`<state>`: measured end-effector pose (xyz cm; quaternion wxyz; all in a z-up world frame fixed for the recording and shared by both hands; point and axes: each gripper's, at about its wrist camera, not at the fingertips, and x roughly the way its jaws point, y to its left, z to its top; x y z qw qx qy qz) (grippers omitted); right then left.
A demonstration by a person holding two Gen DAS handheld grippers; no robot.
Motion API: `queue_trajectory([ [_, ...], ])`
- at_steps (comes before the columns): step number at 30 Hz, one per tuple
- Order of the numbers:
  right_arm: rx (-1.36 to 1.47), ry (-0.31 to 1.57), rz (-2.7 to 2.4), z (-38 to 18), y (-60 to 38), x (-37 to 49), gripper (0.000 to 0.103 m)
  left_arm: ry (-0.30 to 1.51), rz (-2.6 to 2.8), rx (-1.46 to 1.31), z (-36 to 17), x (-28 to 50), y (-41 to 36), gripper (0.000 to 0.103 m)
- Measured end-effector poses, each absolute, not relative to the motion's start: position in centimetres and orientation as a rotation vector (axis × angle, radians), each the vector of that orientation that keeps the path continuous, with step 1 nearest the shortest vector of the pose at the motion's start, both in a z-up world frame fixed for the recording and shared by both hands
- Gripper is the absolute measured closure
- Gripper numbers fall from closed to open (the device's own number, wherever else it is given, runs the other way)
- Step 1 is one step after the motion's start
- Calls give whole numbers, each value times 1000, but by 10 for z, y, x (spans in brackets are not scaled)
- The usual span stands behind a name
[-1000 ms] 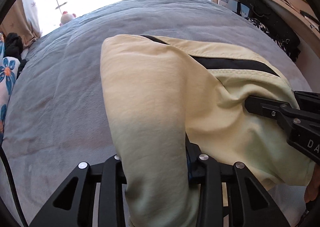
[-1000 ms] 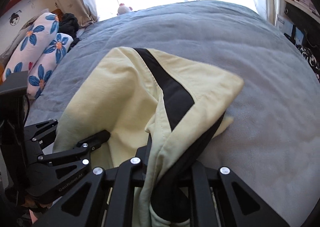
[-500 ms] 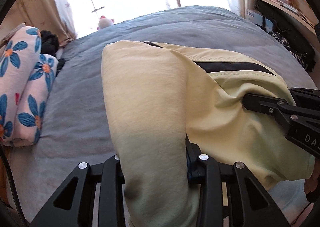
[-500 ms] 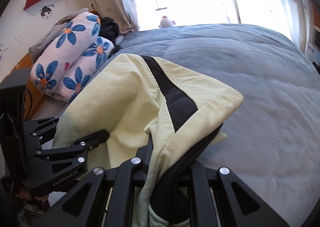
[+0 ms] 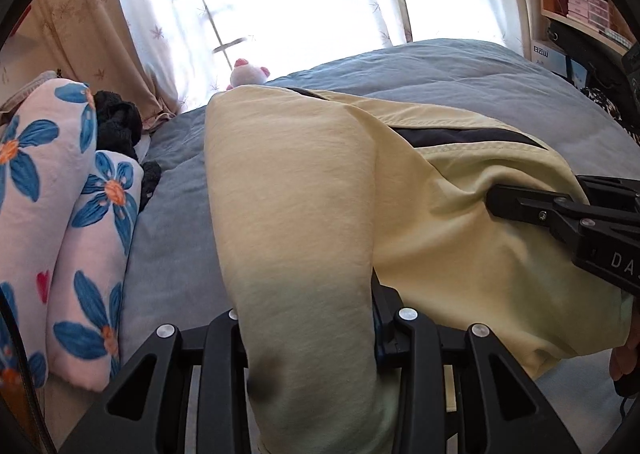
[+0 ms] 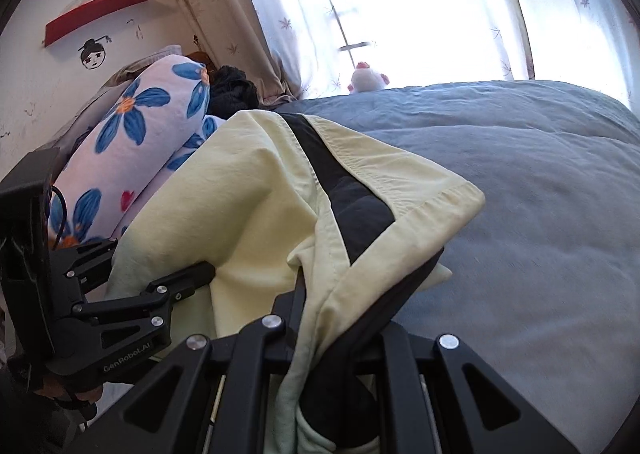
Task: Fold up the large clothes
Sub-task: 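Grasp the yellow end with both tools and fold it over the bundle, then lay the folded end down and release both tools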
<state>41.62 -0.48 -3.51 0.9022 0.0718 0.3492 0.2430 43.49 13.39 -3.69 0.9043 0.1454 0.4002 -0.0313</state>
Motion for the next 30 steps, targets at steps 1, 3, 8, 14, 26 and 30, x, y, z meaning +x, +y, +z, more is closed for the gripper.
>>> queue_trajectory([
  [1,152,719,503,-43,1,428,93,825,-68,314,-45,446,139,69],
  [3,155,724,502,-66,12,450,93,835,-76,322,-70,474,153,69],
  [8,169,871,490,-147,31,500,92,948,-68,295,-155,525,176,64],
  [14,111,917,436,-194,30,505,75,863,28,252,-204,523,196,20],
  [26,329,996,528,-199,-15,497,61,902,-12,56,-208,487,236,0],
  [30,309,941,521,-173,-33,479,60,840,18,119,-189,462,235,5],
])
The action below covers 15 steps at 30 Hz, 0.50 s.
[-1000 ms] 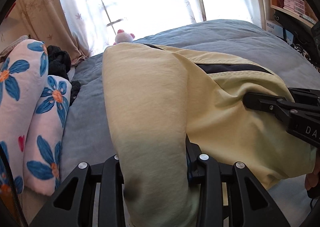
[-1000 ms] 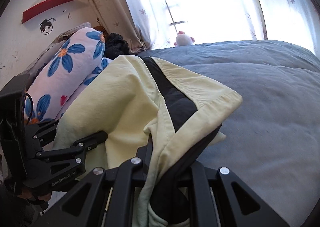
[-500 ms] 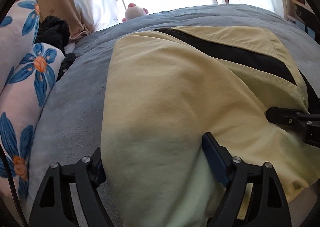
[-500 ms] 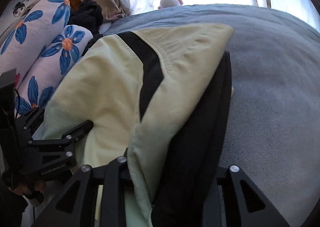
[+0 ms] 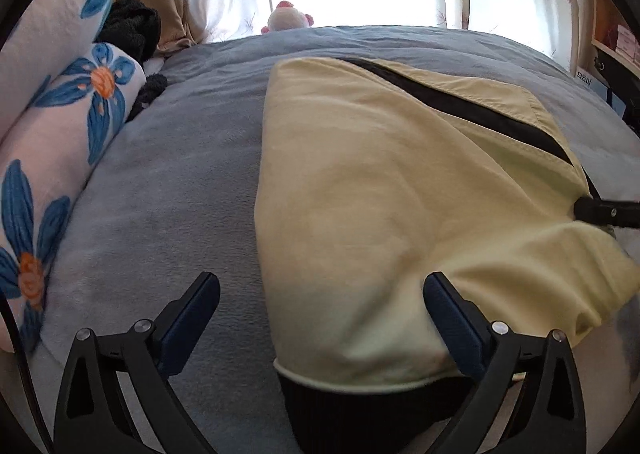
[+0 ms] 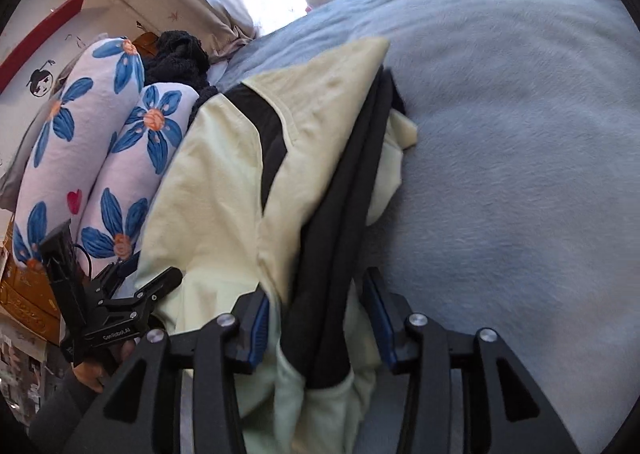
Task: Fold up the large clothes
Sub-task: 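Lay the folded end down and release both tools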
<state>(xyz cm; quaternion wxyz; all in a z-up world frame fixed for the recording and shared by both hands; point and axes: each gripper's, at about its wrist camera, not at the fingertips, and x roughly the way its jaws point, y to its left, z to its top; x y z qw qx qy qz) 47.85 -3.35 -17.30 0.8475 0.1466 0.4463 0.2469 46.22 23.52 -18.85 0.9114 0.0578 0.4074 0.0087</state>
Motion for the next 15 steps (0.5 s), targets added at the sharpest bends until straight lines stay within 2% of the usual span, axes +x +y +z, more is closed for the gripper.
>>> queue_trajectory([
  [2,267,893,506,-156,-34,473,60,807,11,155,-178,452,229,23],
  [3,255,862,495,-146,-33,472,60,798,8,163,-173,446,223,28],
  [4,250,837,489,-139,-32,471,60,780,1,162,-167,443,220,39],
  [7,209,764,452,-116,-21,474,60,756,-8,116,-154,444,215,61],
  [8,196,758,435,-112,-13,477,60,753,-17,87,-150,445,213,65],
  [10,199,773,453,-112,2,486,71,759,-32,55,-149,452,207,78],
  [11,203,794,463,-115,11,492,78,768,-40,40,-151,456,204,81],
  [13,210,824,485,-124,24,500,78,792,-55,20,-158,466,200,87],
  [15,183,845,476,-134,34,508,78,814,-59,11,-166,473,196,87],
])
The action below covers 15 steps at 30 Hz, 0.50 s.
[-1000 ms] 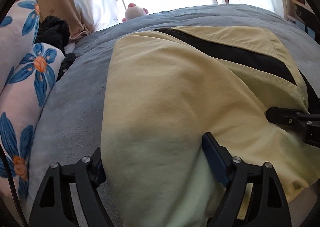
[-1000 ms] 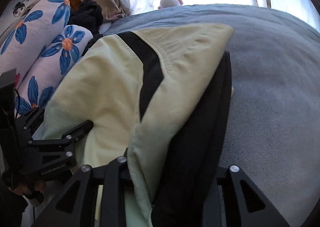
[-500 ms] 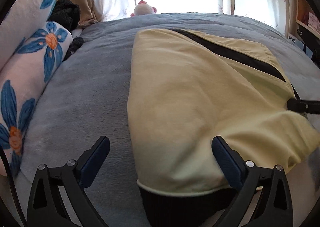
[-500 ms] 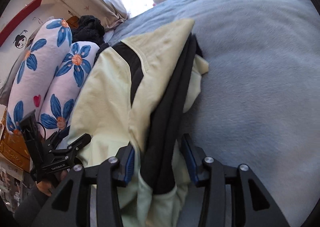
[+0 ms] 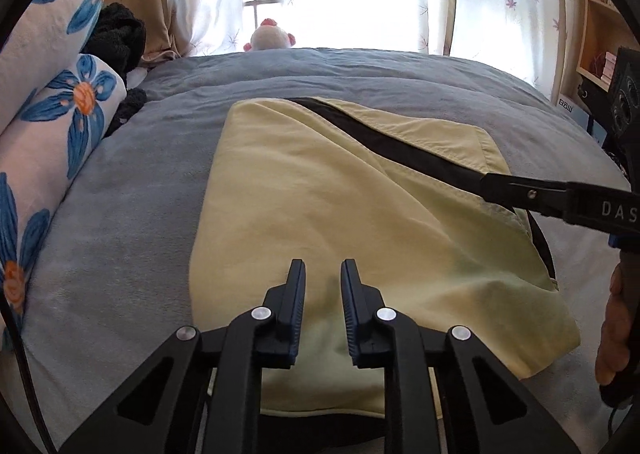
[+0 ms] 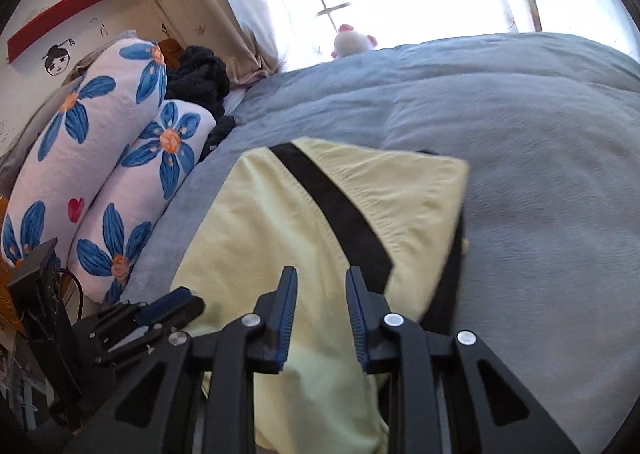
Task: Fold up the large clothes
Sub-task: 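Lay the folded end down and release both tools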
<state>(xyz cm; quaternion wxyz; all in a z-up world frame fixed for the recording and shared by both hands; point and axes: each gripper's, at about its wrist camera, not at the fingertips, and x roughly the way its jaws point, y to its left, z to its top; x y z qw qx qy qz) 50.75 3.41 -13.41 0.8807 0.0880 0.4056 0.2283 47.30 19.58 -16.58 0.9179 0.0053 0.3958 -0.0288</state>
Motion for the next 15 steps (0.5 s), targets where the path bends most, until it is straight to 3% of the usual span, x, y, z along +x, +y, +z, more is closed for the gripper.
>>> queue_trajectory([
  [2,141,868,411,-148,35,515,78,835,-45,32,-176,477,193,87],
  [5,139,926,327,-174,14,530,103,850,-44,81,-188,477,194,87],
  [10,181,928,337,-178,-9,524,103,850,-34,101,-188,472,191,86],
  [12,160,927,337,-172,-8,517,103,859,-26,101,-185,470,188,81],
  [15,171,938,365,-160,-10,503,100,888,-27,75,-178,464,183,60],
])
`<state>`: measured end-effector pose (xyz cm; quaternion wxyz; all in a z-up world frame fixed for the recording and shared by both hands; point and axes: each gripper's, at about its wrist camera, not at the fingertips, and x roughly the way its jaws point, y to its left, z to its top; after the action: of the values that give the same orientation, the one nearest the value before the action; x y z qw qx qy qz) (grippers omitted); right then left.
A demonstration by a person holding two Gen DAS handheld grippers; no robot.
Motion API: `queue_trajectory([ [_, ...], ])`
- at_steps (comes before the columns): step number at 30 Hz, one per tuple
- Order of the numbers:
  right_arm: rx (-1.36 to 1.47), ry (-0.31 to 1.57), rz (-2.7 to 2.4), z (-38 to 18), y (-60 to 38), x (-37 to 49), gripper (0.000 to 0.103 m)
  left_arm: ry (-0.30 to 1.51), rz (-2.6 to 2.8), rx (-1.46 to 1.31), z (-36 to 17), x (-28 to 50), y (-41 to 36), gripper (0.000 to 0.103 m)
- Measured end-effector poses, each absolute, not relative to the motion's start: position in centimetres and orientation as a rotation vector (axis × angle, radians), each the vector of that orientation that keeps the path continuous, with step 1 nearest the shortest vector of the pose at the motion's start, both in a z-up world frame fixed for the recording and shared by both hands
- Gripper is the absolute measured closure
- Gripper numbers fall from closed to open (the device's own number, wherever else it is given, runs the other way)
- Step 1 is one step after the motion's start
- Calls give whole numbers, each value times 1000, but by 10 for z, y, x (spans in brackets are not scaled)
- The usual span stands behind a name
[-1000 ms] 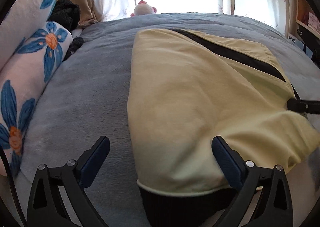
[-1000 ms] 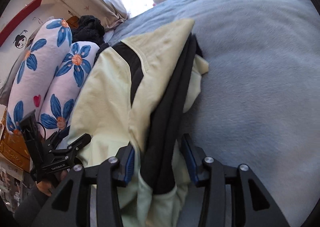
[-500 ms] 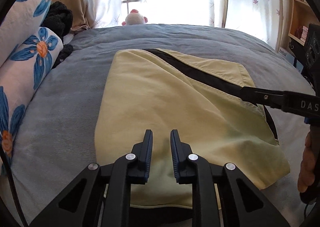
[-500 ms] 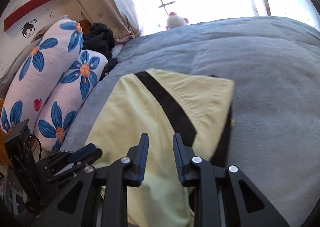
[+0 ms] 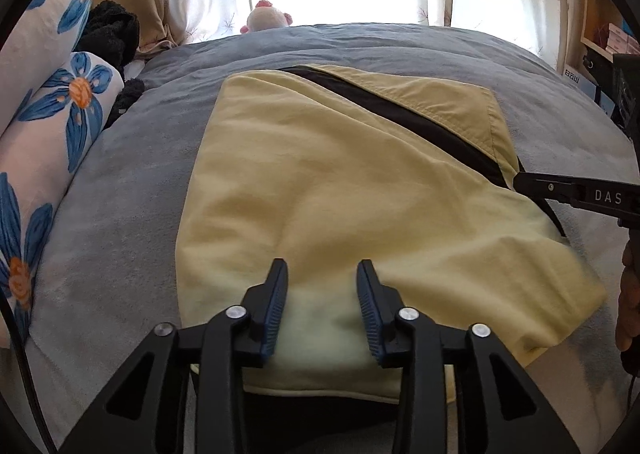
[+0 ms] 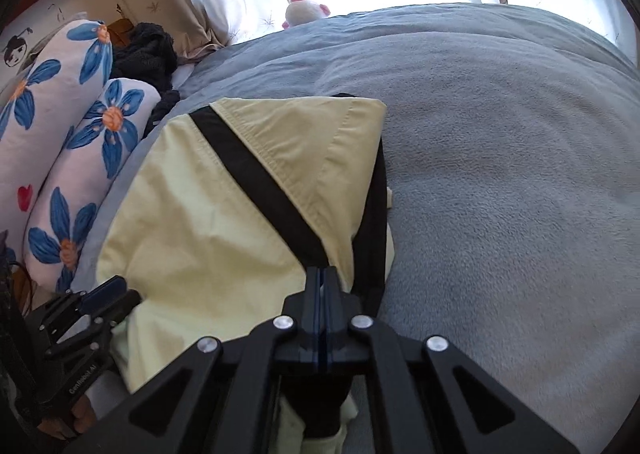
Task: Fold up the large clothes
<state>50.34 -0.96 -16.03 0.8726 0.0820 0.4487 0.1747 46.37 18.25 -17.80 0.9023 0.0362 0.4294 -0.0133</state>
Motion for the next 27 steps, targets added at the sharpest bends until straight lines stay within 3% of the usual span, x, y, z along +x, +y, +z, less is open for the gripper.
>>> queue_trajectory([
  [1,178,941,385,-156,-9,497,100,895,-24,66,-174,459,179,47],
  [3,180,945,411,-147,-8,482,100,880,-22,70,-164,449,172,40],
  [8,177,1000,482,-147,-3,443,100,873,-47,93,-153,418,149,40],
  [17,147,1094,408,-179,-25,405,100,1042,15,87,-198,398,136,40],
  [24,157,1053,405,-141,-61,355,99,1004,29,85,-161,356,127,40],
  [27,160,1036,420,-118,-78,322,99,980,16,62,-131,326,117,32],
])
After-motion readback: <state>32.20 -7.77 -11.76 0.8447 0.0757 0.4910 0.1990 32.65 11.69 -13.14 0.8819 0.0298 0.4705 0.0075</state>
